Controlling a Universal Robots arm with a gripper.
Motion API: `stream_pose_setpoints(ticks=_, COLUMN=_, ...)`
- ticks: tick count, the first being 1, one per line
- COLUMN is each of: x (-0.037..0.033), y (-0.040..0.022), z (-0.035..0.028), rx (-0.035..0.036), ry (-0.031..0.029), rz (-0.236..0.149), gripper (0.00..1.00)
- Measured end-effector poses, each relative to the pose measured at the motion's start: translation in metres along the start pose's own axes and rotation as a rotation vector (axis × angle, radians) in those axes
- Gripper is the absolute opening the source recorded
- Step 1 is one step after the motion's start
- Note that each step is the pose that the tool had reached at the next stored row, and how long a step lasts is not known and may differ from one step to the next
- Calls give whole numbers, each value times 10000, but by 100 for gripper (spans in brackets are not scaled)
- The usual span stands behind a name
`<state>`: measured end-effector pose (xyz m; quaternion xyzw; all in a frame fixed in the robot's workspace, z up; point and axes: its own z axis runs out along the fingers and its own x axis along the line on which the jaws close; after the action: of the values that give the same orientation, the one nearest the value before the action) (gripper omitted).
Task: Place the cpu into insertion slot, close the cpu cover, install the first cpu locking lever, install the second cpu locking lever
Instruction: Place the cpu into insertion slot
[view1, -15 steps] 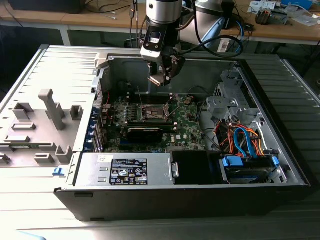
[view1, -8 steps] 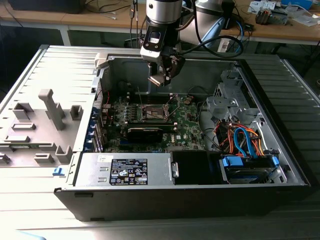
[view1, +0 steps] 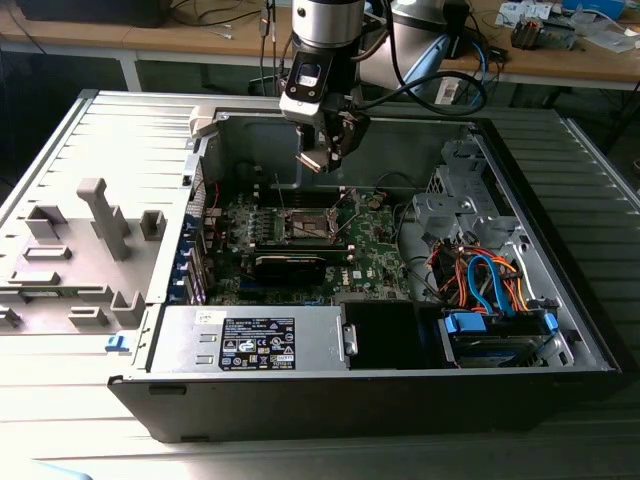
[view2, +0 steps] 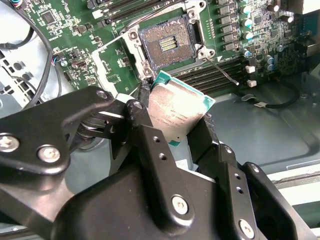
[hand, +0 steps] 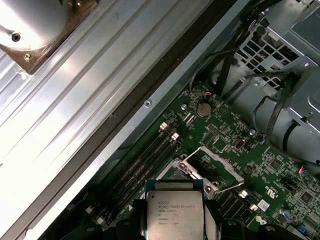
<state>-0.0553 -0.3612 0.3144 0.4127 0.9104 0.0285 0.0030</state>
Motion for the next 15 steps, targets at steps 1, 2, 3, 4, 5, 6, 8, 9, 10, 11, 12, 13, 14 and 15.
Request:
stream_pose_setpoints(ticks=1, x=0, y=0, z=0, rx=-1, ry=-1, rz=23, gripper=55)
stream_pose_setpoints(ticks=2, x=0, y=0, z=0, rx=-1, ry=-2, rz=35, gripper=55)
stream_pose_setpoints(ticks=3, x=0, y=0, z=0, rx=-1, ry=-2, rz=50, gripper=55)
stream_pose_setpoints(ticks=4, x=0, y=0, z=0, rx=-1, ry=-4, rz=68, gripper=55)
stream_pose_setpoints(ticks=5, x=0, y=0, z=1, rx=-2, ry=-5, rz=84, gripper=55)
stream_pose_setpoints(ticks=6, x=0, y=0, z=0, rx=-2, ry=-6, rz=100, gripper=55)
stream_pose_setpoints(ticks=8, x=0, y=0, z=1, rx=-3, ry=-7, rz=127, gripper=55)
stream_pose_setpoints(ticks=9, x=0, y=0, z=1, rx=-3, ry=-8, rz=140, gripper=55)
stream_pose_setpoints(ticks=10, x=0, y=0, z=1, rx=-3, ry=-9, rz=156, gripper=55)
stream_pose_setpoints(ticks=11, x=0, y=0, z=1, rx=-3, ry=-9, rz=170, gripper=55)
stream_pose_setpoints(ticks=12, x=0, y=0, z=1, rx=-3, ry=-11, rz=184, gripper=55)
stream_pose_setpoints(ticks=13, x=0, y=0, z=2, rx=-4, ry=-11, rz=197, gripper=55)
stream_pose_setpoints(ticks=14, x=0, y=0, z=2, rx=-4, ry=-13, rz=229, gripper=55)
stream_pose_setpoints(ticks=15, x=0, y=0, z=2, rx=-5, ry=-15, rz=260, gripper=55)
